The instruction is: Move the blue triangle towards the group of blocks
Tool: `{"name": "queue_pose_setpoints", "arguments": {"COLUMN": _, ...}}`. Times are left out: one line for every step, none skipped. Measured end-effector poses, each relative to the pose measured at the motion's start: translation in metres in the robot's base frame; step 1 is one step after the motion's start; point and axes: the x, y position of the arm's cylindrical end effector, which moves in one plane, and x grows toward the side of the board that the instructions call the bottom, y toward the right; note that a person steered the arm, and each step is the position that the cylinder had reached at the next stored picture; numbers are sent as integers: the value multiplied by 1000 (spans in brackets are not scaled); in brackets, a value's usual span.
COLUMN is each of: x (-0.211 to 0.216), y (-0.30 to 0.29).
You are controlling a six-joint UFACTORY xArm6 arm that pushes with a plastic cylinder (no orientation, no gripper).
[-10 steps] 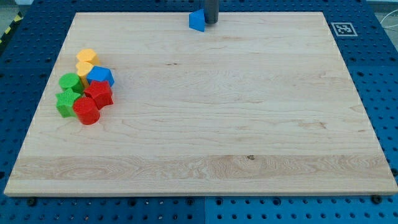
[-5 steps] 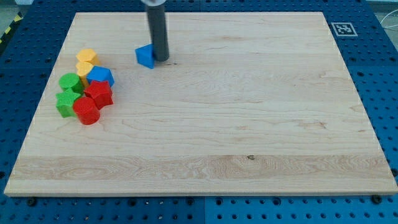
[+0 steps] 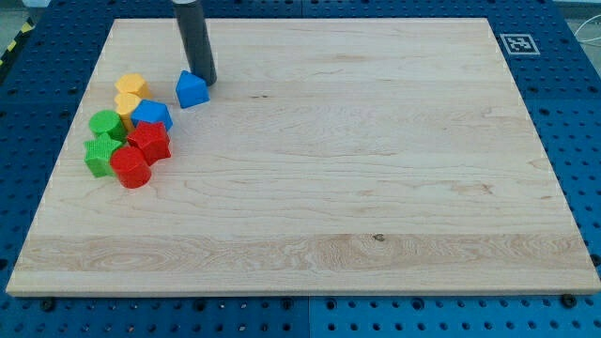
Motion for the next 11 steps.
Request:
{"name": "queue_pose_setpoints", "arguments": {"x": 6, "y": -6}}
{"name": "queue_pose_setpoints", "arguments": {"x": 18, "y": -9}}
{"name": "queue_pose_setpoints", "arguments": {"x": 22, "y": -7}}
{"name": "queue_pose_setpoints", "arguments": {"x": 28, "y": 0}}
{"name": "queue_pose_setpoints", "arguments": {"x": 32, "y": 16}}
{"name": "queue_pose_setpoints", "arguments": {"x": 38, "y": 23}}
{"name": "queue_pose_setpoints", "arguments": {"x": 51, "y": 15}}
{"name": "queue_pose_setpoints", "arguments": {"x": 53, "y": -2}}
{"name": "queue_pose_setpoints", "arguments": {"x": 53, "y": -16}}
{"name": "queue_pose_setpoints", "arguments": {"x": 53, "y": -18}}
{"name": "queue_pose_setpoints", "arguments": {"x": 53, "y": -11}}
